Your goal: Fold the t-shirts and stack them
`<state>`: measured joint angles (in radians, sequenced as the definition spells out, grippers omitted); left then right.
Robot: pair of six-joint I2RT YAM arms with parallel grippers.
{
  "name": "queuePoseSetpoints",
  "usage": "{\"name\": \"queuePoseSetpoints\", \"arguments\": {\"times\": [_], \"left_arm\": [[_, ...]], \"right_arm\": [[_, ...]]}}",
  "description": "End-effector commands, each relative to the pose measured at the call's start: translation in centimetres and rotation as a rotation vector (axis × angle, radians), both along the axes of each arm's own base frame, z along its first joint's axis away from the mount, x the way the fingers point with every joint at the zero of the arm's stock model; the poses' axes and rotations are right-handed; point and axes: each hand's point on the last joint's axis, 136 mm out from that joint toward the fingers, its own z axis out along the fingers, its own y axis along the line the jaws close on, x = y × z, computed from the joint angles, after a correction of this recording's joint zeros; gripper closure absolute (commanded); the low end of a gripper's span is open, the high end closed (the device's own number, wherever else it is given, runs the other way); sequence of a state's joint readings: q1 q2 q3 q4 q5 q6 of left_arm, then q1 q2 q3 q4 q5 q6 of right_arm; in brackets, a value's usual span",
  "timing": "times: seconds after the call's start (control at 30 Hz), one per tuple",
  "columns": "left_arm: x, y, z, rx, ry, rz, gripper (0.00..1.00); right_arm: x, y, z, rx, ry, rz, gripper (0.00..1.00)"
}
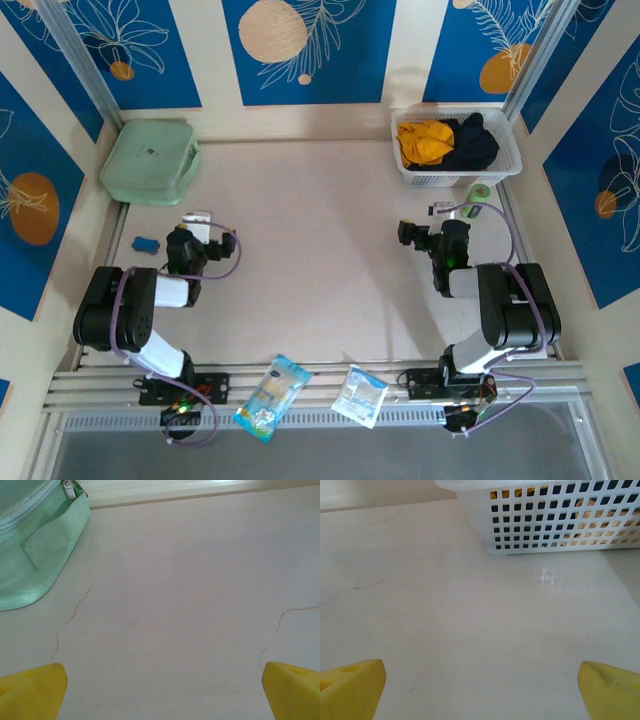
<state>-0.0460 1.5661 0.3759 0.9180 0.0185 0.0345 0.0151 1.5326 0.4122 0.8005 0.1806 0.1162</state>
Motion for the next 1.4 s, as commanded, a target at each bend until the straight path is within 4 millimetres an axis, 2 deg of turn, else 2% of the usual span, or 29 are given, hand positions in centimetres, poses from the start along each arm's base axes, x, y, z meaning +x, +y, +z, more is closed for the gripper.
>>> {"name": "queuePoseSetpoints", "arguments": {"times": [0.0, 1.13, 1.2, 1.23, 1.3, 1.33, 1.37], "left_arm": [[0.2, -0.1, 0.5, 0.008, -0.016, -0.008, 0.01], [0.2, 0.3, 0.5, 0.01, -0.016, 0.015, 0.01], [0.2, 1.2, 1.3, 0.014, -0.027, 0.076, 0.01], [0.0, 1.5, 2.2, 0.031, -0.03, 0.107, 0.01], [-0.5, 2.4, 4.7, 0.08, -0.028, 0.199, 0.01], [-0.8, 3.2, 6.4, 0.074, -0.035, 0.282, 0.01], [-1.1, 3.8, 7.8, 0.038, -0.041, 0.34, 0.01]], "right_arm": [[0.1, -0.2, 0.8, 0.01, -0.03, -0.012, 0.01], [0.0, -0.3, 0.9, 0.01, -0.036, -0.019, 0.01], [0.0, -1.1, 1.9, 0.001, -0.045, -0.077, 0.01], [0.0, -1.1, 3.1, -0.012, -0.042, -0.09, 0.0], [-0.3, -1.8, 5.4, -0.008, 0.034, -0.157, 0.0], [-0.9, -2.0, 5.7, 0.004, 0.114, -0.179, 0.03], [-1.1, -2.2, 7.0, 0.011, 0.135, -0.195, 0.05]]}}
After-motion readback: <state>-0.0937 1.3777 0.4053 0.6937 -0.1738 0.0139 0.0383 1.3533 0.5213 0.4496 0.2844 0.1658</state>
